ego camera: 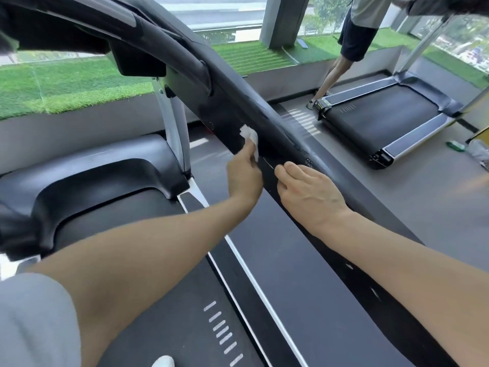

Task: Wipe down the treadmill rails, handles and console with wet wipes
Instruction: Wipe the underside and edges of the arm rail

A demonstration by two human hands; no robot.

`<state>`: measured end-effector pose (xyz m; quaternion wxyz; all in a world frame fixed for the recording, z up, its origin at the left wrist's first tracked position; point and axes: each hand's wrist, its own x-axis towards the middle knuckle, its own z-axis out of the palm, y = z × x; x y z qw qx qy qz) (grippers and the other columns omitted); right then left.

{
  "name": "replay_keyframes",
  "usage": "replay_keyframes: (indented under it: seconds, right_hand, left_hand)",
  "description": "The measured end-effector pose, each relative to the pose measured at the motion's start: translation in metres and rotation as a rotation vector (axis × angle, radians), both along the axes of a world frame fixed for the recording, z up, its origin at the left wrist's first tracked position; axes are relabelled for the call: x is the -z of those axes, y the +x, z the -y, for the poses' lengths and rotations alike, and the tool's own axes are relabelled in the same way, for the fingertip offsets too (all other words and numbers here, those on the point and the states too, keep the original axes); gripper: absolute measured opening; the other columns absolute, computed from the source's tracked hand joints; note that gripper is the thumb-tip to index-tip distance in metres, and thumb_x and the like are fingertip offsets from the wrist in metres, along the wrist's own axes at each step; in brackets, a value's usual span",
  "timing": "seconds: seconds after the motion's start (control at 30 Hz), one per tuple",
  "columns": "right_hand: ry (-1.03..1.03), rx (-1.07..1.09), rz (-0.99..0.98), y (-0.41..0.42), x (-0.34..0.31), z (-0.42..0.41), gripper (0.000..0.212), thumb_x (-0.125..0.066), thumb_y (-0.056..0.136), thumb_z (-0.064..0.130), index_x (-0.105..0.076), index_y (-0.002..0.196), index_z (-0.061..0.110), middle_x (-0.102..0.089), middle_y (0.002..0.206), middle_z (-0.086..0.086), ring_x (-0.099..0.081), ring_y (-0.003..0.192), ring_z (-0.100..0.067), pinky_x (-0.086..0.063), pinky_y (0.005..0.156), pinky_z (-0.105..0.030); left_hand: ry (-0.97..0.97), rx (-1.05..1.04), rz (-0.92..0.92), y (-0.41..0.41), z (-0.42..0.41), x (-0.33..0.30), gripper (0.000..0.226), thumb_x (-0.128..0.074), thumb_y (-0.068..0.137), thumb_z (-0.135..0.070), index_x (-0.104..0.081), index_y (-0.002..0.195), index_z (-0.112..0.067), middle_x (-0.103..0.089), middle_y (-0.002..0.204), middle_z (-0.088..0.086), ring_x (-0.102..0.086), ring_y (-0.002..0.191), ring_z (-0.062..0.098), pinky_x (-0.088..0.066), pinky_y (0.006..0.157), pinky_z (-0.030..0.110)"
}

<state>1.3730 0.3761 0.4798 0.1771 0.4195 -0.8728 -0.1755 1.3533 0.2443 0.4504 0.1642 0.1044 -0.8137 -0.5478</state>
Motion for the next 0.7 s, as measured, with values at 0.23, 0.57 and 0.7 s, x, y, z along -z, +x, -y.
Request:
replay_keyframes:
  seconds: [0.23,0.57,0.7]
  right_hand:
    - [0.009,0.053,-0.009,-0.001,-0.003,0.004,0.041,-0.029,0.073,-0.003,-0.07,0.077,0.003,-0.061,0.093,-0.011,-0.04,0.094,-0.025,-0.049,0.083,-0.029]
    - [-0.032,0.034,-0.044,-0.005,0.001,0.01,0.043,-0.027,0.074,0.0,-0.07,0.078,0.0,-0.062,0.088,-0.012,-0.039,0.094,-0.026,-0.05,0.088,-0.03]
    - [-0.041,0.019,-0.039,-0.008,0.006,0.01,0.041,-0.029,0.075,-0.001,-0.07,0.077,0.0,-0.062,0.091,-0.012,-0.04,0.094,-0.026,-0.049,0.088,-0.03]
  left_hand:
    - [0.019,0.004,-0.015,-0.013,0.008,0.0,0.029,-0.031,0.084,0.013,-0.055,0.101,0.008,-0.041,0.063,0.007,-0.037,0.062,0.024,-0.029,0.053,0.017]
    - [-0.045,0.119,-0.047,0.016,-0.006,0.019,0.033,-0.033,0.086,0.012,-0.056,0.11,0.008,-0.029,0.052,-0.01,-0.036,0.046,0.007,-0.029,0.048,0.009]
    - [-0.054,0.061,-0.037,-0.006,0.01,0.016,0.03,-0.031,0.083,0.014,-0.057,0.094,0.003,-0.028,0.054,-0.006,-0.03,0.051,0.011,-0.028,0.047,0.012]
